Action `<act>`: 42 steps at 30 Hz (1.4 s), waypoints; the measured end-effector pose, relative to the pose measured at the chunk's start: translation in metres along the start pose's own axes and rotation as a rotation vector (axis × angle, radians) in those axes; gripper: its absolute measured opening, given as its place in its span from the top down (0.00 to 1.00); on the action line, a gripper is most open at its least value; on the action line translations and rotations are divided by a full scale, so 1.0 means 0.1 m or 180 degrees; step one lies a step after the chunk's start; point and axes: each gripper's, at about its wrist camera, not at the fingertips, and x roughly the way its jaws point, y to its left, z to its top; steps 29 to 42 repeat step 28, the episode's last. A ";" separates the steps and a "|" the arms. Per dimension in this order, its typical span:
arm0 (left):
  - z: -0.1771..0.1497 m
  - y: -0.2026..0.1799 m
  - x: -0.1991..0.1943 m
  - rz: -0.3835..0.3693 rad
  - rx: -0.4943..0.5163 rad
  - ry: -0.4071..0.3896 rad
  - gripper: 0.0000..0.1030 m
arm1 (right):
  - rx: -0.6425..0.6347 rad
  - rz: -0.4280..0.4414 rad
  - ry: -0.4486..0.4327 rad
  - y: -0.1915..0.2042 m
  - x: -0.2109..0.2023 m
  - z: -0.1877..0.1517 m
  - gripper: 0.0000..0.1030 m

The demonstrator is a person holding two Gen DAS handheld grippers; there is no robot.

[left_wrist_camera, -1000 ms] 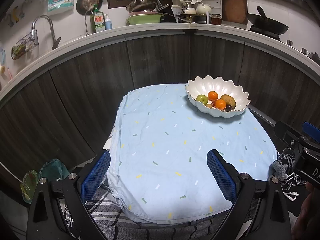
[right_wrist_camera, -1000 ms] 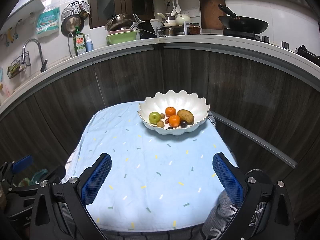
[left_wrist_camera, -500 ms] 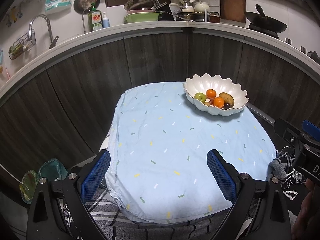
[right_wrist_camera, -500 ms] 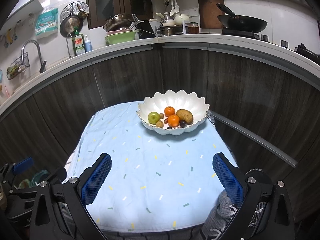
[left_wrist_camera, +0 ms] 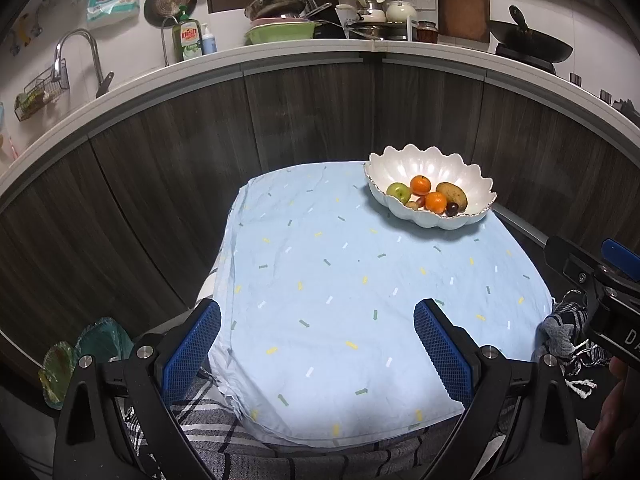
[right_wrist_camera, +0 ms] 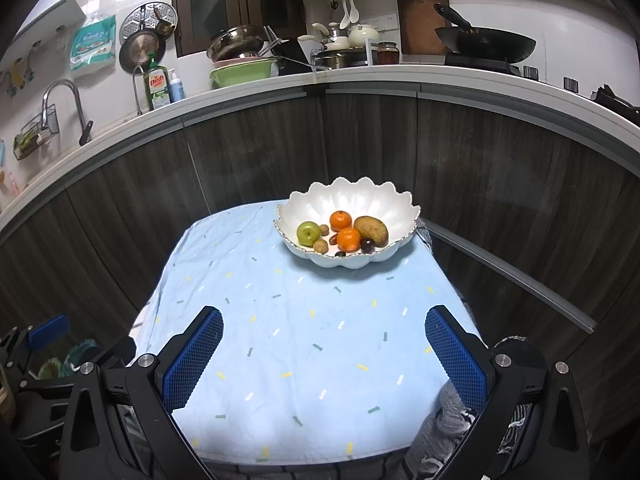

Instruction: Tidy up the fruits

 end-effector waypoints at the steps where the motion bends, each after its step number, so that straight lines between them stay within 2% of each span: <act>1: 0.00 0.00 0.00 -0.0001 0.0000 0.0001 0.04 | 0.0001 0.0000 0.0003 0.00 0.00 0.00 0.01; 42: 0.00 0.01 0.01 -0.0021 -0.0002 0.0020 0.04 | -0.0009 0.0004 0.0016 0.02 0.02 -0.03 0.01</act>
